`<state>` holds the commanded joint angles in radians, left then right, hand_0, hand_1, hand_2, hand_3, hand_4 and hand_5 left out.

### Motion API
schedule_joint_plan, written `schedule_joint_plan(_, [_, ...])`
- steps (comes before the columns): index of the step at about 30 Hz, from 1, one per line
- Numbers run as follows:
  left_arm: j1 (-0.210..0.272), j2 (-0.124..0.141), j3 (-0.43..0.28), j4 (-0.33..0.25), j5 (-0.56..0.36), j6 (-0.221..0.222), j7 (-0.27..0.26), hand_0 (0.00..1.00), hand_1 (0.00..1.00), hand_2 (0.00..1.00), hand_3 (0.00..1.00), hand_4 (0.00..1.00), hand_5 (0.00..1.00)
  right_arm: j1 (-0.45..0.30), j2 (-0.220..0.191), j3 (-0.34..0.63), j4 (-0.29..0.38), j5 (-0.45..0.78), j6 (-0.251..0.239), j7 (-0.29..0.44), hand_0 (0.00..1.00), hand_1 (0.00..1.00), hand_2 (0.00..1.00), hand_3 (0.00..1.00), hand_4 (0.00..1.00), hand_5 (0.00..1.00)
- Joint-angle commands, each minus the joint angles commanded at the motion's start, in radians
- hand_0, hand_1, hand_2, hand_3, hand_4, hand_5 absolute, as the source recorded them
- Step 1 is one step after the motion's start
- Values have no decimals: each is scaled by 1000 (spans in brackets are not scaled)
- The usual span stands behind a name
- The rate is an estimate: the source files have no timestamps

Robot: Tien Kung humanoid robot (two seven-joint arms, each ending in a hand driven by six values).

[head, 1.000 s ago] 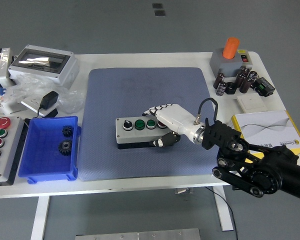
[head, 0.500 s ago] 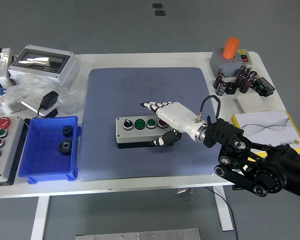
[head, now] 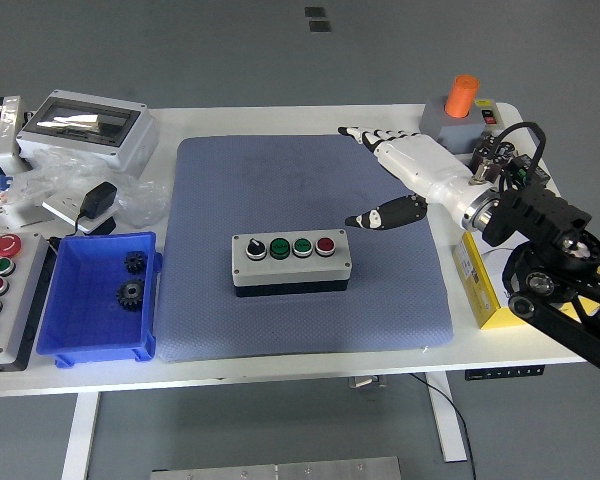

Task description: Pick up the button,place it on the desk,press the button,press the button

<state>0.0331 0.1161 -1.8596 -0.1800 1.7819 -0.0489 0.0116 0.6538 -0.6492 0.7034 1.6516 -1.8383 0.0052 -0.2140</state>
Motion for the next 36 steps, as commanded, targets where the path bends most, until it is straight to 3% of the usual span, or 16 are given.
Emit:
schedule_joint_plan(3, [-2, 1, -1, 0, 1, 0, -1, 728, 735, 587, 614, 508, 214, 13, -61, -4, 71, 32, 72, -17, 805, 850, 915, 998, 813, 374])
schedule_joint_plan(4, [-3, 1, -1, 0, 1, 0, -1, 728, 734, 584, 613, 500, 210, 17, -76, -12, 93, 37, 95, -20, 520, 521, 462, 828, 392, 119])
schedule_joint_plan(9, [-5, 1, -2, 0, 3, 0, -2, 728, 734, 584, 613, 500, 210, 34, -89, -76, 127, 51, 157, -28, 520, 521, 462, 828, 392, 119])
schedule_joint_plan(10, [-5, 1, -3, 0, 3, 0, -2, 728, 734, 585, 612, 499, 210, 38, -84, -92, 127, 55, 158, -28, 480, 502, 307, 776, 243, 35])
schedule_joint_plan(14, [-5, 1, -4, 0, 4, 1, -2, 728, 734, 585, 612, 499, 210, 55, -53, -144, 115, 59, 153, -30, 480, 502, 307, 776, 243, 35])
schedule_joint_plan(15, [-5, 1, -4, 0, 5, 1, -2, 728, 734, 585, 612, 499, 210, 59, -40, -157, 102, 59, 151, -31, 480, 502, 307, 776, 243, 35])
schedule_joint_plan(16, [-5, 1, -4, 0, 5, 1, -2, 728, 729, 585, 612, 498, 211, 63, -28, -168, 89, 58, 150, -33, 455, 428, 262, 758, 172, 24])
schedule_joint_plan(21, [-6, 0, -4, 0, 6, 0, -3, 728, 729, 585, 612, 498, 211, 74, 15, -198, 30, 57, 143, -38, 455, 428, 262, 758, 172, 24])
schedule_joint_plan(22, [-6, 1, -4, 0, 6, 1, -3, 728, 729, 585, 612, 496, 213, 75, 19, -201, 22, 58, 141, -38, 437, 390, 254, 751, 143, 40])
schedule_joint_plan(36, [-5, 2, -4, 0, 7, -1, -4, 728, 728, 585, 612, 493, 219, 77, 72, -256, -72, 62, 111, -35, 421, 370, 251, 750, 106, 52])
